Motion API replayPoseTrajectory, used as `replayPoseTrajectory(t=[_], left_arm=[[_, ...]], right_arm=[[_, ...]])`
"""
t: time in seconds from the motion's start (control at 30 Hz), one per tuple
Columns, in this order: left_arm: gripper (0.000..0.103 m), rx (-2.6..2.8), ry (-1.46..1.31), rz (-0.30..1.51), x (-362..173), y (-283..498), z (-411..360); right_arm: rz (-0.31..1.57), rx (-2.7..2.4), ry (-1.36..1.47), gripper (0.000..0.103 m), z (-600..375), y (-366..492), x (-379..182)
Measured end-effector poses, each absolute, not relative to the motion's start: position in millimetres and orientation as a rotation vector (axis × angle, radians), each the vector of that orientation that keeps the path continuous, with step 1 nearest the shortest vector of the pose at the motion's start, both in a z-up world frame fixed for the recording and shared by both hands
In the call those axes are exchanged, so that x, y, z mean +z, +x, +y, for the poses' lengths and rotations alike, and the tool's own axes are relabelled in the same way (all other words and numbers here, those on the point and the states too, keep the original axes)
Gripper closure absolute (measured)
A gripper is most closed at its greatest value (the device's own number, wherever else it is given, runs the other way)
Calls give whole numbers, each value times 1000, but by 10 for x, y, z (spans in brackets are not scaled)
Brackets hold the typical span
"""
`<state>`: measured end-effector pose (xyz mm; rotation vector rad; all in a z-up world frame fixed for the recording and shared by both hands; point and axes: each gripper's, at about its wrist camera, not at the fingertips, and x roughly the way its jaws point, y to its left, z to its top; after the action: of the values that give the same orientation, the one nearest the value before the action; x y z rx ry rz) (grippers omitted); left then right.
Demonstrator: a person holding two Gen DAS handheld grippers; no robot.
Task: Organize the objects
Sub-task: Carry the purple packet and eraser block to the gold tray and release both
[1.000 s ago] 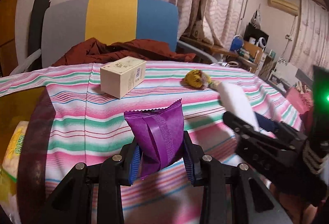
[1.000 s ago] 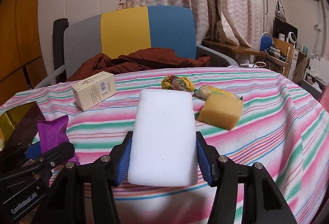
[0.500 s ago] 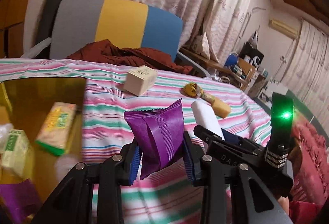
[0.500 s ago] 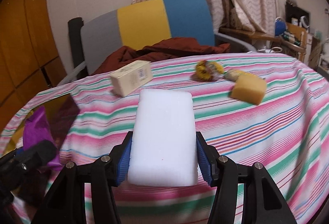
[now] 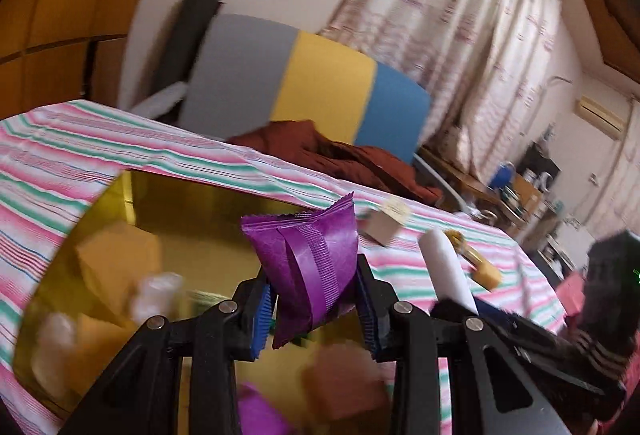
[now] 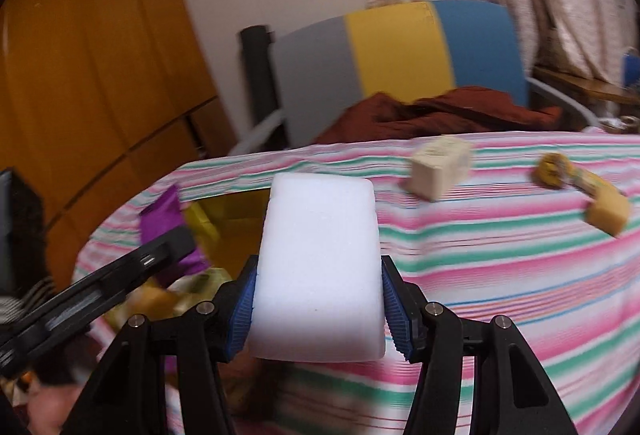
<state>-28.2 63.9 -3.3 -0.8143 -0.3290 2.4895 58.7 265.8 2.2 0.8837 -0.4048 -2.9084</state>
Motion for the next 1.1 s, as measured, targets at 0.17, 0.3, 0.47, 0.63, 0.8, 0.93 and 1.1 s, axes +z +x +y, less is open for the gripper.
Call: replayPoseTrajectory(t=[0.17, 0.3, 0.47, 0.63, 0.8, 0.93, 1.1], left_arm=[[67, 2546, -852, -331, -72, -553, 394], [67, 2551, -886, -346, -141, -693, 308], [67, 2541, -928, -329, -216, -847, 336], [67, 2528, -972, -316, -261, -1062, 458], [43, 2578, -1080, -277, -283, -1316, 550], [25, 2617, -1067, -349, -260, -1271, 448], [25, 2660, -1031, -401, -238, -1086, 327]], right_arm=[[-349, -2809, 924, 44, 2181, 387, 5], [-328, -2748, 1012, 26, 1949, 238, -97], [-322, -2784, 986, 17, 1923, 307, -107], [-391, -2814, 984, 16, 2091, 429, -113], [-454, -2829, 995, 16, 2243, 466, -137], [-469, -2839, 987, 16, 2305, 481, -139], [-491, -2841, 982, 16, 2377, 493, -159]])
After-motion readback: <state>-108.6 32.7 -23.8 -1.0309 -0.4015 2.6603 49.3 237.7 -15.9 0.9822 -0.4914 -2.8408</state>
